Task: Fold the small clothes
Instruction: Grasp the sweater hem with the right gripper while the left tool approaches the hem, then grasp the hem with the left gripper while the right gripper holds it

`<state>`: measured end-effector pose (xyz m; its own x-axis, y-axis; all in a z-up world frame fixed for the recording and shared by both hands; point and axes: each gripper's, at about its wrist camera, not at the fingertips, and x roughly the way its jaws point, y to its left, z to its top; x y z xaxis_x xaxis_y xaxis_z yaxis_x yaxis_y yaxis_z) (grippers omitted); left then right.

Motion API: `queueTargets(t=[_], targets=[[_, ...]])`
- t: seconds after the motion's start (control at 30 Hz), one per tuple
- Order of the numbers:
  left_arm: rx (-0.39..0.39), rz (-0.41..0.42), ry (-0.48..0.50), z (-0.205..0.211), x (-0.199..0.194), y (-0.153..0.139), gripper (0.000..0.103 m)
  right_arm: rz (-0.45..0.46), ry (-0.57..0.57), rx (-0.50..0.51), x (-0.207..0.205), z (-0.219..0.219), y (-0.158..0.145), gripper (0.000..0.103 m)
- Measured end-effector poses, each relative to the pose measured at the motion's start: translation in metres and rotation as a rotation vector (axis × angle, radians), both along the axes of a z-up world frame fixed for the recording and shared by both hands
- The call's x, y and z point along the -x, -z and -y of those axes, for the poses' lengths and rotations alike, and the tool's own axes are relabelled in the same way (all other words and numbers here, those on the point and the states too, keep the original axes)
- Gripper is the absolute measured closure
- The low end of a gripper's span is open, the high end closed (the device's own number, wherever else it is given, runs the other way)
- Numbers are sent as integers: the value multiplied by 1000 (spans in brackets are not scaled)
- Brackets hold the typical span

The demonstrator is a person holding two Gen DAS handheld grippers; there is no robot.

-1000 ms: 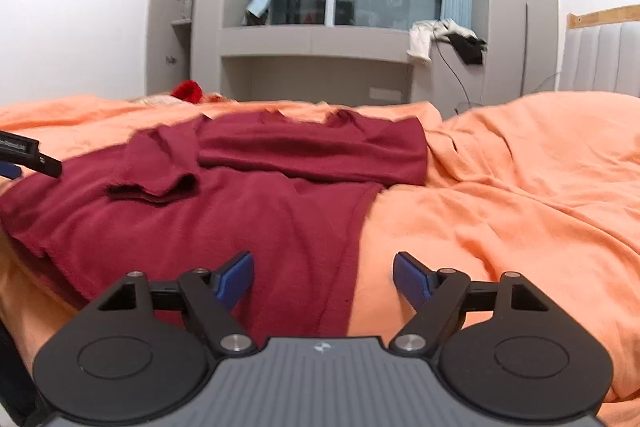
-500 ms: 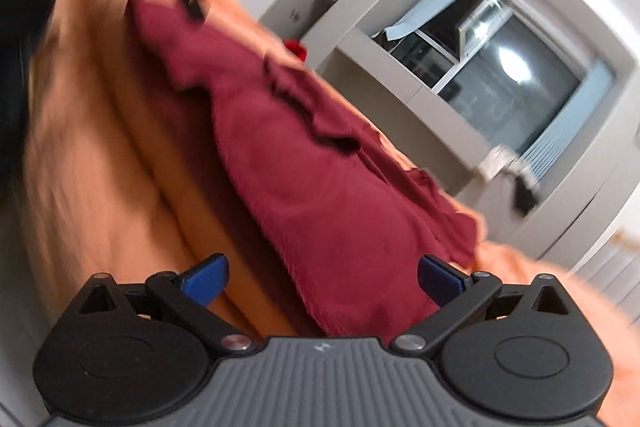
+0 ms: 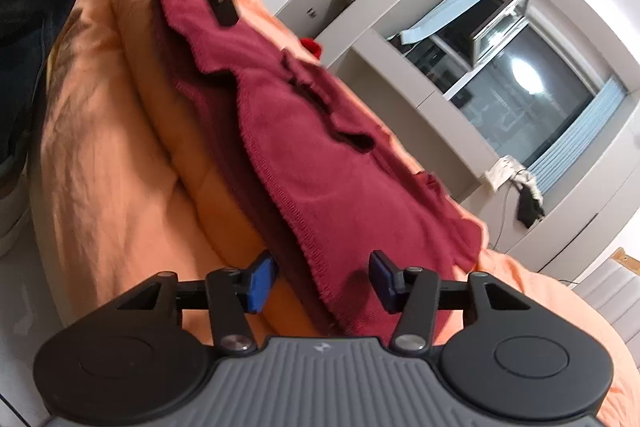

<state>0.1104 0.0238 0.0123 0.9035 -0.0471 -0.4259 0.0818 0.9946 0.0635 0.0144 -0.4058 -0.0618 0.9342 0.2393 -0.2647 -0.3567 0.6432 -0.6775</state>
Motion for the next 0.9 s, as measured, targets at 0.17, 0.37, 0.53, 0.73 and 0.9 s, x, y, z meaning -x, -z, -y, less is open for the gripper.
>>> queueTargets(t=[0.17, 0.37, 0.53, 0.73, 0.9], targets=[[-64, 28, 34, 18, 1, 3, 1, 71, 43, -11, -1, 3, -2, 41], [-129, 48, 63, 36, 3, 8, 1, 103, 44, 59, -2, -8, 13, 38], [-163, 88, 70, 40, 11, 8, 1, 110, 47, 40, 2, -8, 11, 84], [-185, 153, 124, 42, 32, 7, 1, 146, 86, -25, 3, -2, 1, 87], [-296, 168, 200, 59, 41, 17, 1, 170, 103, -94, -1, 4, -10, 88]])
